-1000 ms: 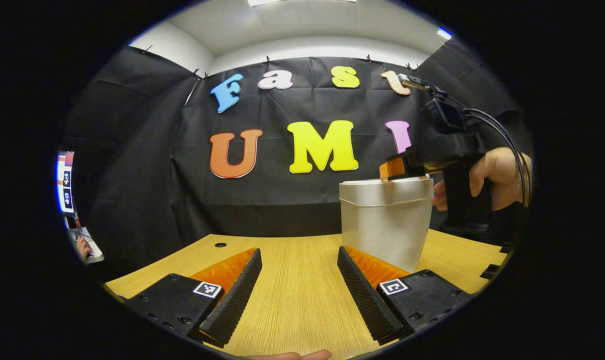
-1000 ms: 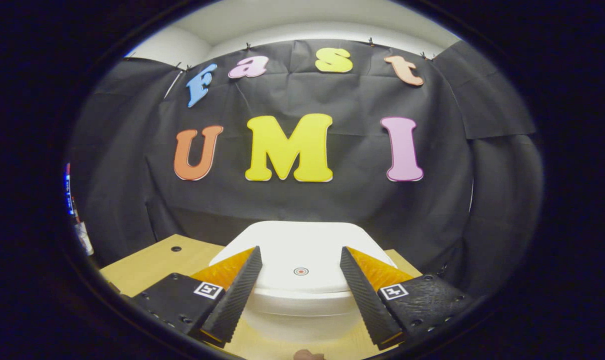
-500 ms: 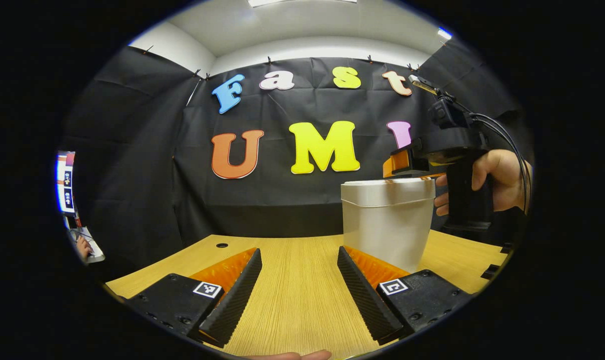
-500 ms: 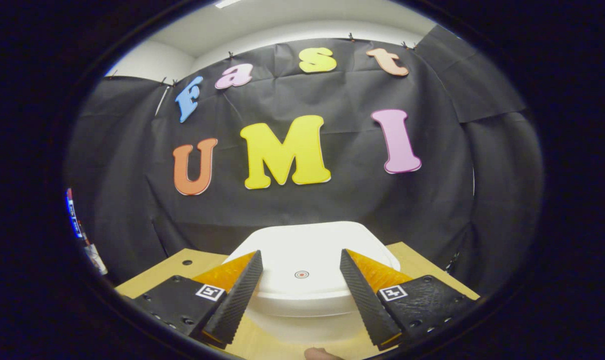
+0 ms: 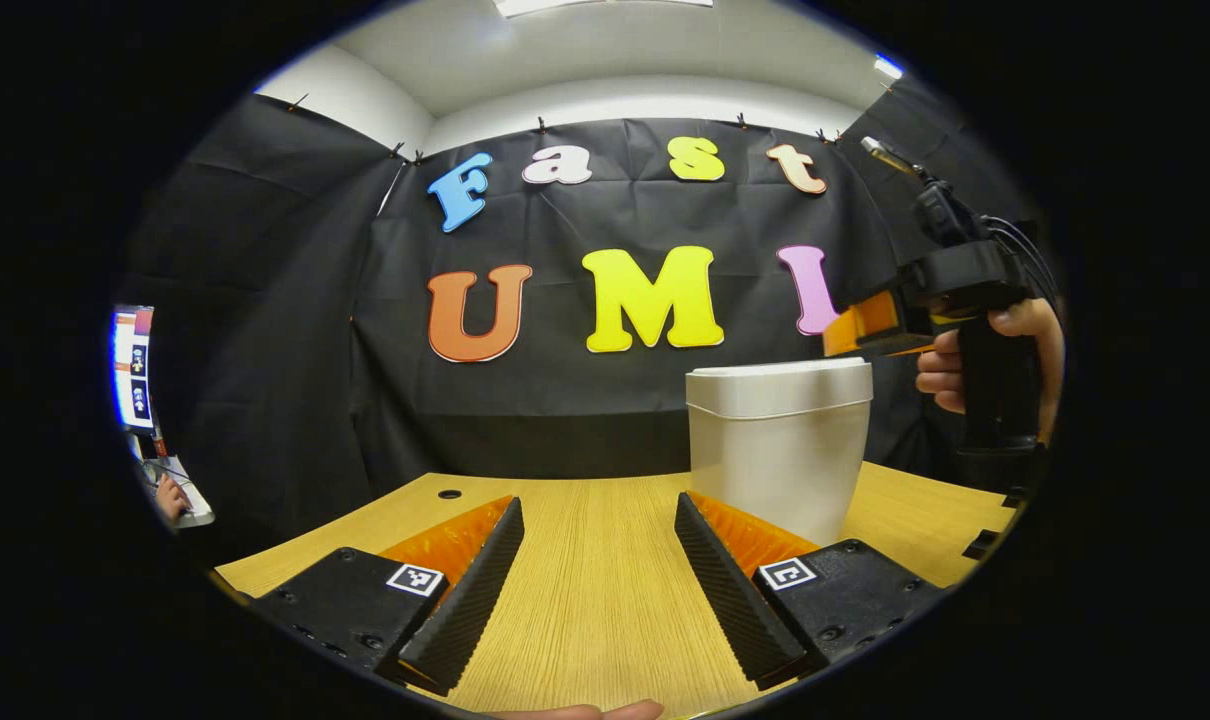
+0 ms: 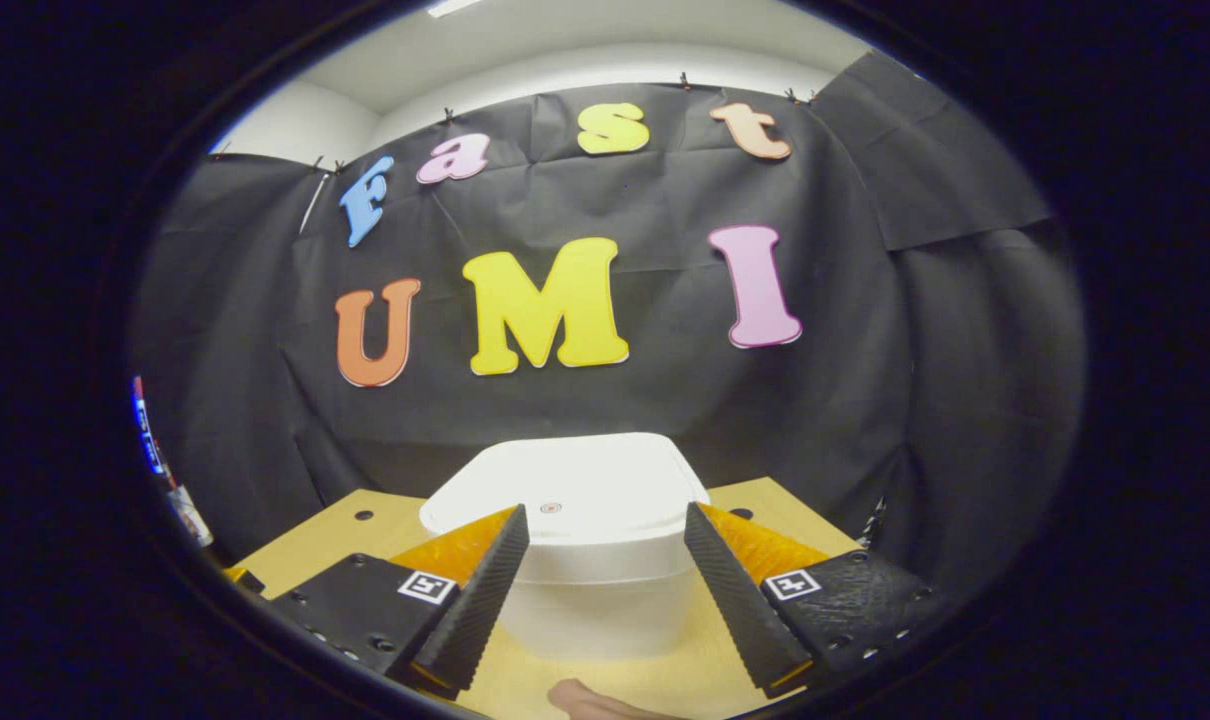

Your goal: Press the lid of the desktop garbage bin to open it, pick up the crumpled paper on the desktop and throw it into the bin, then pick up the pop can on the desktop and drop it into the bin, and finally close the garbage bin lid.

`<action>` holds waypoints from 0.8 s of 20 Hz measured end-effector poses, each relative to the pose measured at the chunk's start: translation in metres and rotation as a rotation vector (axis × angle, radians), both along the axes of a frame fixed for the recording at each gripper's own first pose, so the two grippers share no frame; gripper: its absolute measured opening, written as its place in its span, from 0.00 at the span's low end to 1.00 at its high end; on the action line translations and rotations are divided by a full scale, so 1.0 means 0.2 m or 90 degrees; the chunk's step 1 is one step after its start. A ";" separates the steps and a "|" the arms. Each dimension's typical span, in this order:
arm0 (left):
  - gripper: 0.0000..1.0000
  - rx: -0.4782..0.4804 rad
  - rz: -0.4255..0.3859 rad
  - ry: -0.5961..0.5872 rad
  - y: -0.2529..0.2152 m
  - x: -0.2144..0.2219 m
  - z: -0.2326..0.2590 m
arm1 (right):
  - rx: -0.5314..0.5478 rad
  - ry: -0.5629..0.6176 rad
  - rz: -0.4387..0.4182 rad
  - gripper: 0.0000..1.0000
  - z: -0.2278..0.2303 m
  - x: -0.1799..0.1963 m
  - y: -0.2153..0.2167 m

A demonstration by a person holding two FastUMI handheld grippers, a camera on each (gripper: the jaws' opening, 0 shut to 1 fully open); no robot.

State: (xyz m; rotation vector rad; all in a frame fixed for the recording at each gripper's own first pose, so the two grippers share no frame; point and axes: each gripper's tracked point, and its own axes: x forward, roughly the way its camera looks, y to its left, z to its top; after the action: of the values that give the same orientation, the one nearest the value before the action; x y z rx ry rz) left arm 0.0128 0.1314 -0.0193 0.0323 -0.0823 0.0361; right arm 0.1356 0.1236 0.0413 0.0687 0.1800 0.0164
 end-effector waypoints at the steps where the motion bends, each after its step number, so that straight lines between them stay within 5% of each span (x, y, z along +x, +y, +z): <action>1: 0.98 -0.004 -0.002 0.000 -0.01 0.00 0.00 | -0.007 -0.014 -0.002 0.96 0.01 -0.06 -0.02; 8: 0.98 0.005 -0.009 -0.002 -0.06 -0.02 0.01 | -0.031 -0.057 0.050 0.96 -0.10 -0.47 -0.07; 12: 0.98 0.013 -0.011 -0.013 -0.09 -0.04 0.04 | -0.106 -0.073 0.027 0.95 -0.16 -0.57 -0.16; 16: 0.98 0.013 -0.002 -0.020 -0.10 -0.05 0.05 | -0.097 -0.102 0.036 0.95 -0.14 -0.65 -0.15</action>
State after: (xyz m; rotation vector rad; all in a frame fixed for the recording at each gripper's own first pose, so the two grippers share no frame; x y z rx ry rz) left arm 0.0026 0.1119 -0.0088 0.0527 -0.1142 0.0322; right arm 0.0053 0.0940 0.0123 -0.0890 0.0229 0.0644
